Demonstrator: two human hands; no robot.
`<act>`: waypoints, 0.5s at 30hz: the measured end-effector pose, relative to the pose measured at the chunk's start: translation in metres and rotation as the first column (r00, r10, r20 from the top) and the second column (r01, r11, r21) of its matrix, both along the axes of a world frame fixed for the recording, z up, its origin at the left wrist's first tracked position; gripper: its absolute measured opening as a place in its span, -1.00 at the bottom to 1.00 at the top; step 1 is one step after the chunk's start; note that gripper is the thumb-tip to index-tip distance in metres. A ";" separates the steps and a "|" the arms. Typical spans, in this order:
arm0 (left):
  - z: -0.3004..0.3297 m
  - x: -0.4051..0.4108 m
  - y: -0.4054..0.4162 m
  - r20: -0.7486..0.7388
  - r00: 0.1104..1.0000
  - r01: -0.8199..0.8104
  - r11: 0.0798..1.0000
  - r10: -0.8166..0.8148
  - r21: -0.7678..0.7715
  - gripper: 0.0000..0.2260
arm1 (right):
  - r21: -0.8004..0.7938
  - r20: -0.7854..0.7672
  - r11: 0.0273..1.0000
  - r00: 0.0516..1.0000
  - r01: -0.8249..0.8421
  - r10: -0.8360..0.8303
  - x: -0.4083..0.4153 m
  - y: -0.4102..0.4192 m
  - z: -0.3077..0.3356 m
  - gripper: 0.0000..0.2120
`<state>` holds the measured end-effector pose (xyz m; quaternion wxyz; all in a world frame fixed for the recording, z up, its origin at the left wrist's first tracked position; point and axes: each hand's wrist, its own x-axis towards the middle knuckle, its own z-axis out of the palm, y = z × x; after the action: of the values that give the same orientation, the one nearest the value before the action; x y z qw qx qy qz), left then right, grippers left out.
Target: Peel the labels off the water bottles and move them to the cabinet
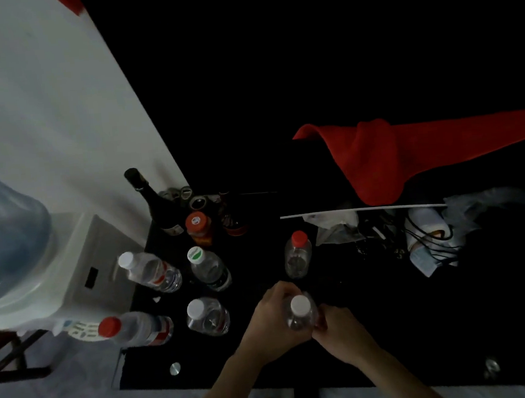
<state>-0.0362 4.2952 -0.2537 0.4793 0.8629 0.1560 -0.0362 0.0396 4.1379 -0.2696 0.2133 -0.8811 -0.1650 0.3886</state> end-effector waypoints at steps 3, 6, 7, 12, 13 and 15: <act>-0.012 0.006 0.005 -0.031 0.999 0.035 0.999 -0.035 -0.008 -0.50 | -0.020 -0.008 0.999 0.999 0.040 -0.040 0.001 0.005 -0.014 -0.81; -0.019 0.011 0.010 -0.037 0.995 0.093 0.996 -0.093 -0.010 -0.50 | -0.038 -0.003 0.998 0.998 0.059 -0.060 -0.001 0.007 -0.027 -0.83; -0.019 0.013 0.011 -0.036 0.991 0.127 0.992 -0.127 -0.002 -0.51 | -0.051 -0.004 0.997 0.998 0.061 -0.061 -0.002 0.008 -0.028 -0.88; -0.021 0.015 0.015 -0.037 0.983 0.177 0.984 -0.178 -0.019 -0.56 | -0.031 -0.023 0.993 0.993 0.117 -0.118 -0.009 0.010 -0.035 -0.82; -0.020 0.014 0.015 -0.039 0.984 0.176 0.984 -0.177 -0.020 -0.56 | -0.039 -0.023 0.993 0.993 0.114 -0.115 -0.009 0.011 -0.033 -0.78; -0.019 0.013 0.016 -0.032 0.983 0.182 0.983 -0.183 -0.027 -0.55 | -0.036 -0.015 0.993 0.994 0.108 -0.109 -0.010 0.011 -0.032 -0.76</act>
<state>-0.0232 4.3114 -0.2727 0.4817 0.8669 0.0840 -0.0964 0.0296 4.1493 -0.3020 0.2199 -0.8891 -0.1082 0.3866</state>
